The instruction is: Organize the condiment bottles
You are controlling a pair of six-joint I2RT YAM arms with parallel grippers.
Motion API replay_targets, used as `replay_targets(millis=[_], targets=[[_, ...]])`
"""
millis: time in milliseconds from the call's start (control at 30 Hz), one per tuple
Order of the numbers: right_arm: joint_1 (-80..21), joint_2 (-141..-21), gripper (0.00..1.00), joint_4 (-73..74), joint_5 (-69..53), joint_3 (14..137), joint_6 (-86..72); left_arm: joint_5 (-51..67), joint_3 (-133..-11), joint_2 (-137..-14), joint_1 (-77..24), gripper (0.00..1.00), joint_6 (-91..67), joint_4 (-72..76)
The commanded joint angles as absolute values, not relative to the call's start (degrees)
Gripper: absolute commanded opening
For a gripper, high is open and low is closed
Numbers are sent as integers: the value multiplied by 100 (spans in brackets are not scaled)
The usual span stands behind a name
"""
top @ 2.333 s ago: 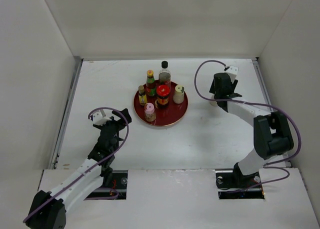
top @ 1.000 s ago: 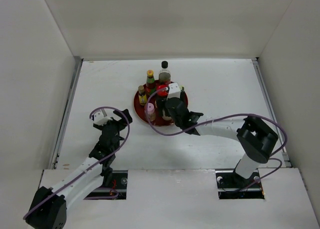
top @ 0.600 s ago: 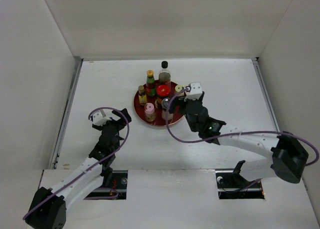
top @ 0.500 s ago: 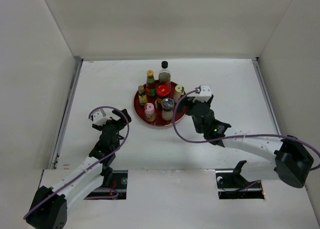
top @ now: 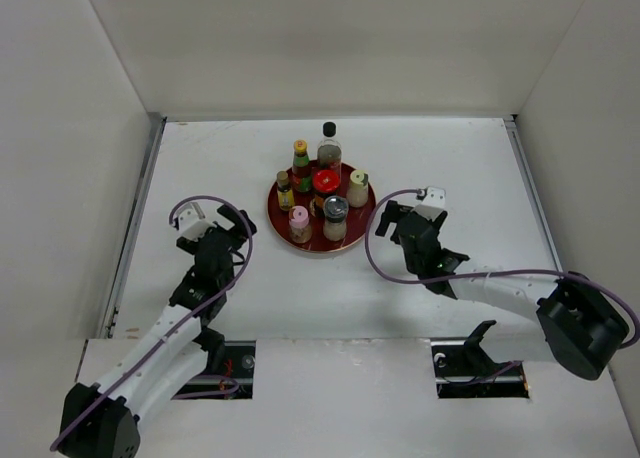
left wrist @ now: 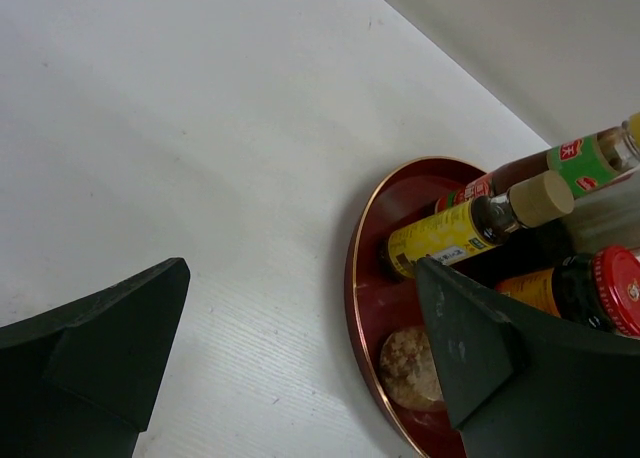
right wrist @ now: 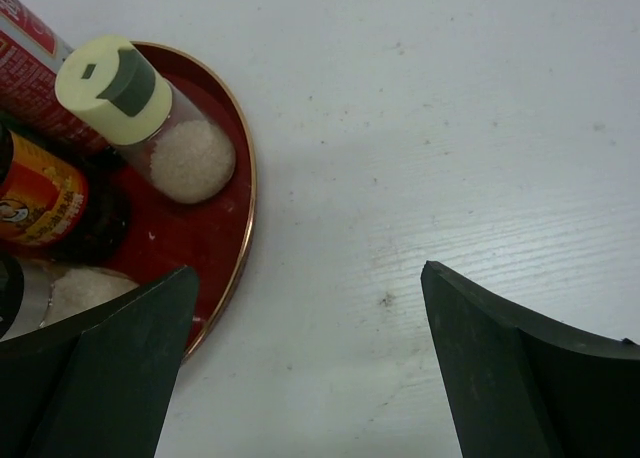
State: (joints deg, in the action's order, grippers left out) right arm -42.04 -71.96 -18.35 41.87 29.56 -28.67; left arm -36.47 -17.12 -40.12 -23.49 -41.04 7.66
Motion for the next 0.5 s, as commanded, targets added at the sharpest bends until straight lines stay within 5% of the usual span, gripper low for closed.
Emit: replay_targets(millis=[0, 467], targets=[[-4197, -7216, 100, -2100, 4070, 3076, -3164, -3455, -1908, -3728, -2456, 100, -4166, 659], [-3907, -7154, 100, -1960, 4122, 3076, -3217, -3516, -1723, -4043, -2544, 100, -4148, 1125]])
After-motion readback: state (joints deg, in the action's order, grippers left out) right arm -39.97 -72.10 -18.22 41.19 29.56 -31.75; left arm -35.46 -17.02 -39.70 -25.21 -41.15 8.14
